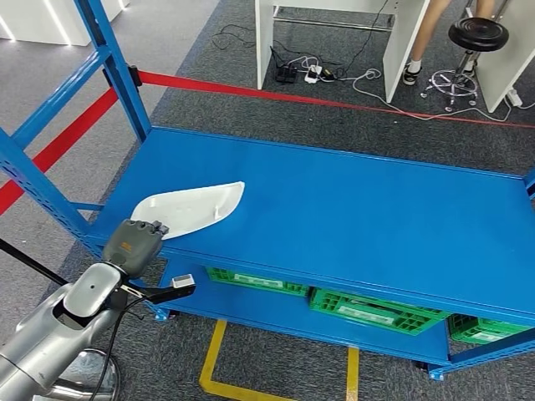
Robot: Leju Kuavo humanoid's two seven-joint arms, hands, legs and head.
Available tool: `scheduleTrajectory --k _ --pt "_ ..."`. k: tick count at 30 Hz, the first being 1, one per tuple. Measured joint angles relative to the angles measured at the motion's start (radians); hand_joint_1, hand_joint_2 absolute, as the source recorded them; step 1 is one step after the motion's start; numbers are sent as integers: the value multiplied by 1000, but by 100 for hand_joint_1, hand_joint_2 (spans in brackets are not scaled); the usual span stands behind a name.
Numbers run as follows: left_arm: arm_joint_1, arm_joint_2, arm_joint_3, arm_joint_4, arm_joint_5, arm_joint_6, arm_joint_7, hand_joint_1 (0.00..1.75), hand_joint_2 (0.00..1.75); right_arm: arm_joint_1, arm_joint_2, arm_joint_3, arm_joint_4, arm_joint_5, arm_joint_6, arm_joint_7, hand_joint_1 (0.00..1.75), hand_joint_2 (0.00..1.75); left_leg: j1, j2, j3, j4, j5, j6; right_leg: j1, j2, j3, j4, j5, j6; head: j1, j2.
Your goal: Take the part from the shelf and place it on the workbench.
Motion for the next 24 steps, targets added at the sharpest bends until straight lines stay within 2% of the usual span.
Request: scheduleTrajectory --k 17,21,24 --pt "-6 13 -2 9 -32 59 -12 175 175 -1 0 3 -2 0 1 -7 0 0 0 0 0 0 0 0 0 0 0 0 0 0 0 0" --pt "-27 42 -20 4 -104 126 -12 175 175 -3 0 7 -2 0 9 -12 0 0 0 0 0 0 0 0 0 0 0 0 0 0 0 0" --pt "-50 69 -31 -24 -111 141 -12 175 175 -4 0 9 -2 0 12 -17 0 0 0 0 0 0 0 0 0 0 0 0 0 0 0 0"
